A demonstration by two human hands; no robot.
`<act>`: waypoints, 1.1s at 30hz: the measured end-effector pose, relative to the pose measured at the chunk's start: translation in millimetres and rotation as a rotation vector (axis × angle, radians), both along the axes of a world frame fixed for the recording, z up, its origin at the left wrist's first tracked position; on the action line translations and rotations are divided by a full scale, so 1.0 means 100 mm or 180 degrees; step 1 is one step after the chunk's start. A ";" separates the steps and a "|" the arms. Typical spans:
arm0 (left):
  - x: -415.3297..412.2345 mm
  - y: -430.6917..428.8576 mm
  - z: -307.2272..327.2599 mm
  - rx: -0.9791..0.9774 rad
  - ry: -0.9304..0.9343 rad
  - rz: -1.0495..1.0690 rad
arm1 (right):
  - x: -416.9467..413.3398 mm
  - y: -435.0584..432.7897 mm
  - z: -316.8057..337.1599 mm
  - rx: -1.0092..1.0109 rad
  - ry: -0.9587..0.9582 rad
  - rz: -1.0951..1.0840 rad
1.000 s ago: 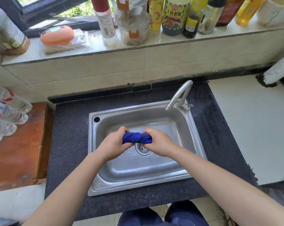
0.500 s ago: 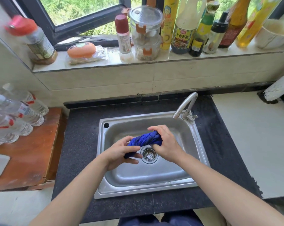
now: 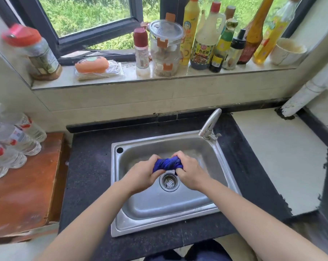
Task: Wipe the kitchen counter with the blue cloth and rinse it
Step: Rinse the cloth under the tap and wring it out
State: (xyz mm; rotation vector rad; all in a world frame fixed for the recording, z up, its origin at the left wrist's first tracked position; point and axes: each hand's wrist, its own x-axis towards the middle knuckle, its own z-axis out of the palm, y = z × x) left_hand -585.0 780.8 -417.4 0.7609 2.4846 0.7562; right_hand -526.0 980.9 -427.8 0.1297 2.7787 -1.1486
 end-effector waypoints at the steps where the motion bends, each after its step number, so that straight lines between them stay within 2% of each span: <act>1: 0.01 -0.02 -0.05 -0.0162 0.0258 -0.0079 | 0.02 -0.04 -0.02 -0.0018 -0.0189 -0.0087; 3: 0.03 -0.06 -0.18 -0.0410 0.0703 -0.0188 | 0.03 -0.11 -0.04 -0.0259 -0.0607 -0.0292; 5: 0.06 -0.08 -0.29 -0.0486 0.0994 -0.0250 | 0.01 -0.19 -0.01 -0.0929 -0.1050 -0.0493; 10: 0.14 -0.05 -0.47 0.0095 0.1728 0.0163 | 0.04 -0.27 0.11 -0.2756 -0.2218 -0.1040; 13: 0.17 0.09 -0.44 0.0274 0.1875 0.0493 | 0.05 -0.28 0.11 -0.3753 -0.2539 -0.1145; 15: 0.18 0.17 -0.44 0.0339 0.1836 0.0611 | 0.03 -0.25 0.09 -0.4064 -0.2627 -0.1179; 20: 0.13 0.34 -0.47 0.0148 0.1966 0.0571 | 0.01 -0.04 0.04 -0.4181 -0.2764 -0.1105; 22: 0.11 0.42 -0.48 -0.0054 0.1874 0.0541 | -0.04 0.07 0.01 -0.4039 -0.2744 -0.1018; 24: 0.12 0.46 -0.46 -0.0404 0.1498 0.0553 | -0.09 0.19 -0.02 -0.3525 -0.2553 -0.0824; 26: 0.12 0.45 -0.44 -0.0828 0.0589 0.0675 | -0.14 0.32 -0.08 -0.2781 -0.2271 -0.0548; 27: 0.12 0.44 -0.41 -0.0836 0.0160 0.0784 | -0.15 0.39 -0.10 -0.2385 -0.2168 -0.0469; 29: 0.14 0.47 -0.32 -0.0260 -0.0514 0.1258 | -0.17 0.51 -0.15 -0.1924 -0.1974 -0.0502; 31: 0.14 0.56 -0.25 0.0462 -0.0826 0.1715 | -0.19 0.61 -0.17 -0.1979 -0.1752 -0.0662; 33: 0.12 0.65 -0.17 0.0930 -0.1143 0.1892 | -0.21 0.68 -0.20 -0.2083 -0.1467 -0.0734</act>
